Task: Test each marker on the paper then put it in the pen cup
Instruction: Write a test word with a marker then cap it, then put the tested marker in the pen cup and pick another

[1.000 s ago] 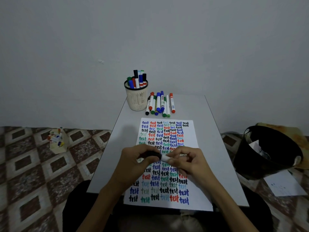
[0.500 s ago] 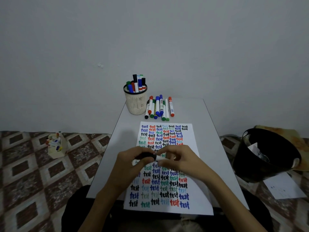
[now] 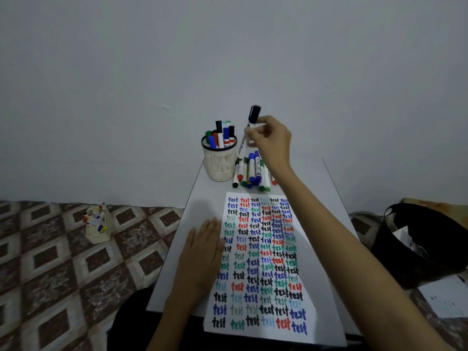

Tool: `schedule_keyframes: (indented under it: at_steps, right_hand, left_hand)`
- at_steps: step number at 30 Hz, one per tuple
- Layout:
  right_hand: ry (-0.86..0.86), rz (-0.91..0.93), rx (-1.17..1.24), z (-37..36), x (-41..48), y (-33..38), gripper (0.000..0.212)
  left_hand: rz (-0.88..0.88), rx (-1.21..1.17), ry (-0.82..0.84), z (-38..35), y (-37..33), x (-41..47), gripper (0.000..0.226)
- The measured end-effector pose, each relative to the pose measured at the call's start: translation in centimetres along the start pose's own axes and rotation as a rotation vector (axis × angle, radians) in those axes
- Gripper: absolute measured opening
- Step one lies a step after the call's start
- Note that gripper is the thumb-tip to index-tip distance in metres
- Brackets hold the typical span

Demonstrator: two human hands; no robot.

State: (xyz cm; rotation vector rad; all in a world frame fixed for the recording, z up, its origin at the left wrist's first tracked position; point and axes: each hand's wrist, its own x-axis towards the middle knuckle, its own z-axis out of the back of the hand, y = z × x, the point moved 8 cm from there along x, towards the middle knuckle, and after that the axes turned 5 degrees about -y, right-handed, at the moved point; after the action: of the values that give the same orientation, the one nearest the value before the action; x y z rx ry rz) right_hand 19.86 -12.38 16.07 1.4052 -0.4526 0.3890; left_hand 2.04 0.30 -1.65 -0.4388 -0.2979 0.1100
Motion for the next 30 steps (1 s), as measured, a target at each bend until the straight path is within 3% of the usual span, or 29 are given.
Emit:
schedule_keyframes:
  at_steps: [7,13,20,23,25,28,30]
  right_hand:
    - [-0.071,0.043,-0.016,-4.4,4.4,-0.3,0.016]
    - [0.097,0.041,-0.583,-7.6,3.7,-3.0,0.027]
    - [0.092,0.007,-0.748,-8.4,3.4,-4.9,0.03]
    - [0.108,-0.071,-0.712,-8.1,3.8,-5.5,0.035]
    - [0.1,-0.089,-0.554,-8.0,4.1,-5.9,0.041]
    - [-0.067,-0.142,-0.338,-6.0,4.2,-7.0,0.043]
    - [-0.15,-0.203,-0.431,-3.8,4.0,-9.1,0.03]
  left_hand:
    - [-0.03,0.096,0.009,-0.6,0.1,0.2,0.097]
    - [-0.019,0.154,0.019,-0.7,0.2,0.4,0.077]
    - [-0.019,0.142,0.01,-0.6,0.1,0.4,0.077]
    - [-0.016,0.141,0.013,-0.7,0.2,0.4,0.078]
    - [-0.014,0.149,0.021,-0.8,0.2,0.3,0.078]
    - [-0.01,0.138,0.018,-0.6,0.1,0.3,0.076]
    - [-0.006,0.121,0.016,-0.5,0.0,0.2,0.076]
